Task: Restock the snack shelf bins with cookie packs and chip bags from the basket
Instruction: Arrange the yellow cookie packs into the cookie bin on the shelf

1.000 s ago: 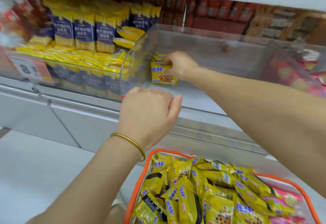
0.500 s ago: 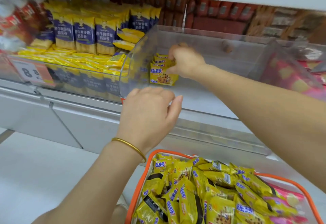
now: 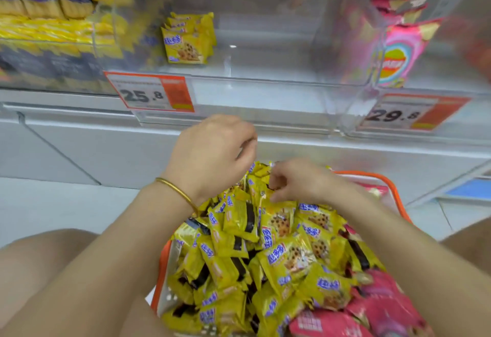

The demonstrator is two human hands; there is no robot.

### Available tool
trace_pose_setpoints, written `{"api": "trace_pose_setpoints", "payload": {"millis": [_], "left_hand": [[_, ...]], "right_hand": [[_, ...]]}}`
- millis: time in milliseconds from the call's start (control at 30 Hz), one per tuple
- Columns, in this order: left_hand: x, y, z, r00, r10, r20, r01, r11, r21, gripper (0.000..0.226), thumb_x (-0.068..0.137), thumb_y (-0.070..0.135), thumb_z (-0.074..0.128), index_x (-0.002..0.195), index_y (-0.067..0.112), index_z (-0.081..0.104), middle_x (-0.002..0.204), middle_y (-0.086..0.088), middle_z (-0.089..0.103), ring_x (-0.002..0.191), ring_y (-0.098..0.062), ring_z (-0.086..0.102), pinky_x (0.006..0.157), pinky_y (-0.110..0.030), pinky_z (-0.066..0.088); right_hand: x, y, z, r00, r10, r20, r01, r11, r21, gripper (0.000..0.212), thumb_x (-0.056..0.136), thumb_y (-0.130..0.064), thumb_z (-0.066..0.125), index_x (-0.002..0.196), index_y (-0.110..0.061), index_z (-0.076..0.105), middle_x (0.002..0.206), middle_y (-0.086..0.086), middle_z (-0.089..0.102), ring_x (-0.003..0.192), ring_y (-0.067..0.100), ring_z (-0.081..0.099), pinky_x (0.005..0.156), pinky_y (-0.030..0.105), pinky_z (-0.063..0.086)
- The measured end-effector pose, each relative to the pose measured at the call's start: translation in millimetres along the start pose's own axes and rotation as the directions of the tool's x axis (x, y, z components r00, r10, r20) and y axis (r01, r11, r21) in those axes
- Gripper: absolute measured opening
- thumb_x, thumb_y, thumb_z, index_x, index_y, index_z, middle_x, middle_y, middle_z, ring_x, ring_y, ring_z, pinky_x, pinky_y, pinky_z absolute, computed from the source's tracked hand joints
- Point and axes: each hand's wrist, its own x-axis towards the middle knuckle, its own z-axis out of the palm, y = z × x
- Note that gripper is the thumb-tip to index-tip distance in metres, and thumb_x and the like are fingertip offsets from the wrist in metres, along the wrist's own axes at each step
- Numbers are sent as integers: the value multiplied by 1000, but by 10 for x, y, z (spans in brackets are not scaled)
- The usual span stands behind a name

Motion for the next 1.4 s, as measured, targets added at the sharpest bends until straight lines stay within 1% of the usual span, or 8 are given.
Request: {"api": "trace_pose_setpoints", "payload": {"millis": [300, 633, 767, 867, 967, 1100, 1233, 1400], "left_hand": [[-4, 32, 245, 985, -18, 172, 21, 1000, -16, 23, 91, 30, 43, 87, 19, 63, 85, 4, 60, 83, -19, 54, 71, -36, 46], [7, 76, 191, 888, -33, 458, 259, 860, -440, 34, 81, 25, 71, 113, 17, 62, 104, 4, 65, 92, -9, 61, 70, -10, 45], [51, 72, 14, 912, -52, 408, 315, 726, -612, 29, 79, 11, 72, 102, 24, 61, 92, 1, 65, 77, -8, 61, 67, -11, 47], [127, 16, -249, 956, -51, 288, 245, 678, -693, 31, 77, 14, 75, 100, 29, 61, 93, -2, 66, 82, -10, 64, 74, -20, 52], [300, -101, -554, 989, -136, 55, 128, 618, -776, 27, 79, 18, 72, 102, 23, 59, 91, -2, 67, 82, -8, 63, 78, -25, 51], [480, -459, -731, 882, -284, -376, 106, 897, -429, 26, 87, 35, 52, 101, 15, 61, 92, 4, 62, 88, -12, 59, 82, -28, 47], [361, -662, -586, 972, -152, -179, 178, 974, 140, 52, 86, 55, 17, 63, 18, 47, 73, -1, 54, 86, -32, 58, 68, -36, 41], [299, -650, -496, 981, -100, -166, 144, 950, 277, 48, 89, 50, 9, 61, 19, 34, 63, 0, 45, 74, -30, 57, 62, -31, 21]], "right_hand": [[28, 145, 259, 999, -52, 4, 52, 998, -35, 31, 76, -35, 76, 97, -19, 58, 74, -11, 42, 81, 15, 43, 61, 25, 35], [-399, 191, -334, 967, -38, -251, 184, 789, 587, 12, 81, -7, 70, 78, -13, 61, 71, 5, 60, 59, 5, 50, 56, 19, 40], [-536, 68, -519, 966, -73, -248, 228, 690, 687, 17, 82, -12, 67, 92, -17, 55, 73, 6, 64, 52, 4, 51, 47, 16, 38], [-656, -139, -819, 953, -179, -245, 293, 758, 583, 53, 58, -39, 73, 105, -24, 57, 75, 6, 68, 58, 10, 54, 48, 23, 39], [-631, -413, -1281, 870, -214, -445, 402, 830, 387, 40, 54, -36, 74, 90, -20, 67, 63, -5, 65, 52, 3, 54, 47, 19, 43], [-38, -687, -1800, 734, -129, -667, 437, 841, 318, 22, 73, -21, 79, 91, -16, 67, 66, -6, 61, 49, -3, 53, 44, 13, 42], [1017, -928, -1779, 752, -155, -641, 215, 976, 16, 35, 73, -31, 77, 104, -16, 67, 95, -2, 61, 84, 11, 56, 71, 23, 42], [1738, -1157, -1555, 784, -222, -579, 151, 974, -169, 40, 77, -26, 74, 109, -11, 57, 115, 10, 60, 108, 28, 56, 79, 31, 42]]}}
